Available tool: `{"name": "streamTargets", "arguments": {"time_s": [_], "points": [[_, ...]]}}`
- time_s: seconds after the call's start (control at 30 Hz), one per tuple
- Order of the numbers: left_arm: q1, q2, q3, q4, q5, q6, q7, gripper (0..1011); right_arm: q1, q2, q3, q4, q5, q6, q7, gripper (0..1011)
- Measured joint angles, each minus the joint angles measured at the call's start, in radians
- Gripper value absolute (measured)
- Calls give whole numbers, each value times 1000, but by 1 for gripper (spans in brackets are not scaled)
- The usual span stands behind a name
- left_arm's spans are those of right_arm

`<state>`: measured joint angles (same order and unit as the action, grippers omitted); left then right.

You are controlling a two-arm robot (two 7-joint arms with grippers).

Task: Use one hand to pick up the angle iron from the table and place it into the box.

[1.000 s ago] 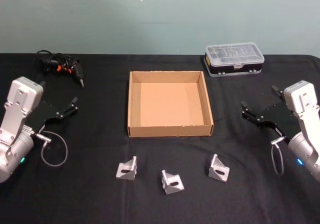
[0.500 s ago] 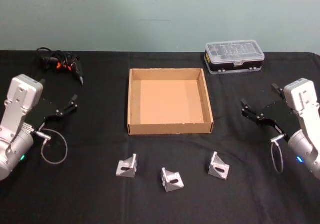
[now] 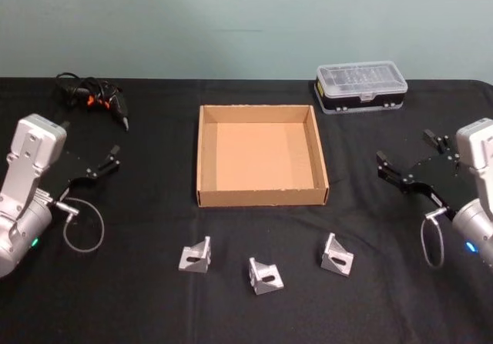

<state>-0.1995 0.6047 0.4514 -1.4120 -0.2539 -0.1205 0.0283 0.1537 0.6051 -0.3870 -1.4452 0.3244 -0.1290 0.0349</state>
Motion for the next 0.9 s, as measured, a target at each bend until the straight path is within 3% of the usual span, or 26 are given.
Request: {"name": "streamTargets", "arguments": {"time_s": [0.33,0.4,0.43,0.57,0.73,0.77,0.8,0.9], "points": [[0,0,0,0,0,0,0,1000,-75,65,76,-128,148,80,142,1000],[0,0,0,0,0,0,0,1000,-96,99,98,-176,197,117,208,1000],[0,0,0,0,0,0,0,1000,-96,99,98,-176,197,117,208,1002],[0,0,0,0,0,0,0,1000,-120,165,121,-247,255,173,322,1000],[0,0,0,0,0,0,0,1000,-129,245,125,-314,279,227,457,1000],[0,0,0,0,0,0,0,1000,-129,245,125,-314,279,227,457,1000],[0,0,0,0,0,0,0,1000,-130,272,122,-334,280,244,503,1000],[0,0,0,0,0,0,0,1000,-128,293,113,-344,280,257,540,1000]]}}
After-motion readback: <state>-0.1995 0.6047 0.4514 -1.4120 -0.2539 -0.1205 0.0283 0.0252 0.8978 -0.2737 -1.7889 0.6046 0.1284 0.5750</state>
